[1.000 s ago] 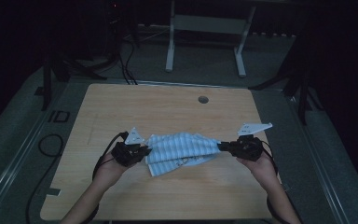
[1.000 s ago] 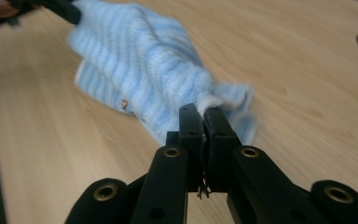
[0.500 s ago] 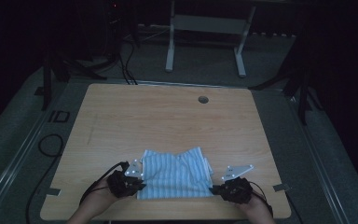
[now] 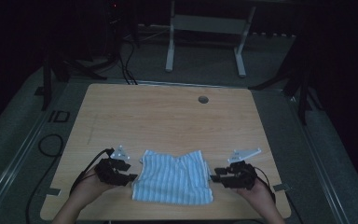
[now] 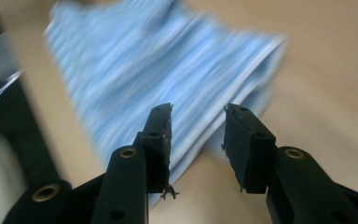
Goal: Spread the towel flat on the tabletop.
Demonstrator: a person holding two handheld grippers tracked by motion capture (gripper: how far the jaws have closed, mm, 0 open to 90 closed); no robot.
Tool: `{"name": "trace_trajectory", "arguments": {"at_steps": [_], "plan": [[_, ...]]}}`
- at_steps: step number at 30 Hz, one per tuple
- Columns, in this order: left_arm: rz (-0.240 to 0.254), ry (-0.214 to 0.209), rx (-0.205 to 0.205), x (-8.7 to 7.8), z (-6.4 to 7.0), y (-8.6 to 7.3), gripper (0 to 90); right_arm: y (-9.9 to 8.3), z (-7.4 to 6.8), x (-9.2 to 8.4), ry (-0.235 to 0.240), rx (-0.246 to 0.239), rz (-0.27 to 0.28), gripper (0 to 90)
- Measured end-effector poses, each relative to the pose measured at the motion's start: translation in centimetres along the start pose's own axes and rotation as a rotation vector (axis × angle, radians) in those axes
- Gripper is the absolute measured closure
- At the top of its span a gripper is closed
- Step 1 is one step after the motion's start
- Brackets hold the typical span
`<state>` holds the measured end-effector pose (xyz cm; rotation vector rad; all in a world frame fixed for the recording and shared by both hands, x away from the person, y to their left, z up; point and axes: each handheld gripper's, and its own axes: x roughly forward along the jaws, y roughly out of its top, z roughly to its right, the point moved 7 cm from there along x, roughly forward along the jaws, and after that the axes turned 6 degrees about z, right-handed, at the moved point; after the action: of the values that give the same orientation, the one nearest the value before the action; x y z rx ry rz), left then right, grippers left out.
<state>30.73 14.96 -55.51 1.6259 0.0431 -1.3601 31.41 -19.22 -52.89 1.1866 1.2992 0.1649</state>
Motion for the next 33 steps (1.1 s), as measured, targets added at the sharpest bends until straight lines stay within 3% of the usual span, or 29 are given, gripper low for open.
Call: {"name": "trace_trajectory", "arguments": {"at_steps": [3, 7, 14, 16, 19, 20, 23, 26, 29, 33], "plan": [[-0.013, -0.002, -0.007, 1.2, -0.5, 0.7, 43.5, 2.0, 1.3, 1.4, -0.020, 0.009, 0.009, 62.2], [-0.027, -0.020, -0.024, 3.1, -0.9, 1.4, 42.3, 2.9, 2.7, 4.3, -0.045, 0.026, -0.026, 59.7], [-0.065, -0.015, -0.030, 5.4, -1.6, 2.0, 36.8, 2.1, 3.7, 7.2, -0.047, 0.063, -0.115, 56.6], [-0.058, -0.039, -0.038, 5.8, -1.6, 2.1, 36.8, 1.6, 3.7, 7.6, -0.032, 0.074, -0.149, 57.1], [-0.055, -0.051, -0.036, 6.3, -1.4, 2.2, 36.8, 1.4, 3.5, 7.9, -0.013, 0.064, -0.162, 60.8], [-0.060, -0.048, -0.030, 6.4, -1.5, 2.2, 37.0, 1.4, 3.5, 8.0, -0.017, 0.059, -0.163, 68.8], [-0.037, -0.058, -0.025, 6.7, -1.3, 2.4, 44.7, 1.5, 3.2, 8.3, -0.003, 0.040, -0.163, 80.3], [-0.024, -0.057, 0.002, 6.8, -1.2, 2.6, 69.0, 1.7, 2.9, 8.4, -0.002, 0.011, -0.160, 88.0], [-0.001, -0.061, -0.014, 6.6, -1.2, 3.0, 90.0, 1.9, 2.9, 8.3, -0.011, -0.005, -0.152, 88.4], [0.026, -0.046, -0.013, 5.6, -1.1, 3.9, 90.0, 2.8, 3.0, 7.3, -0.043, -0.024, -0.123, 88.7]]}}
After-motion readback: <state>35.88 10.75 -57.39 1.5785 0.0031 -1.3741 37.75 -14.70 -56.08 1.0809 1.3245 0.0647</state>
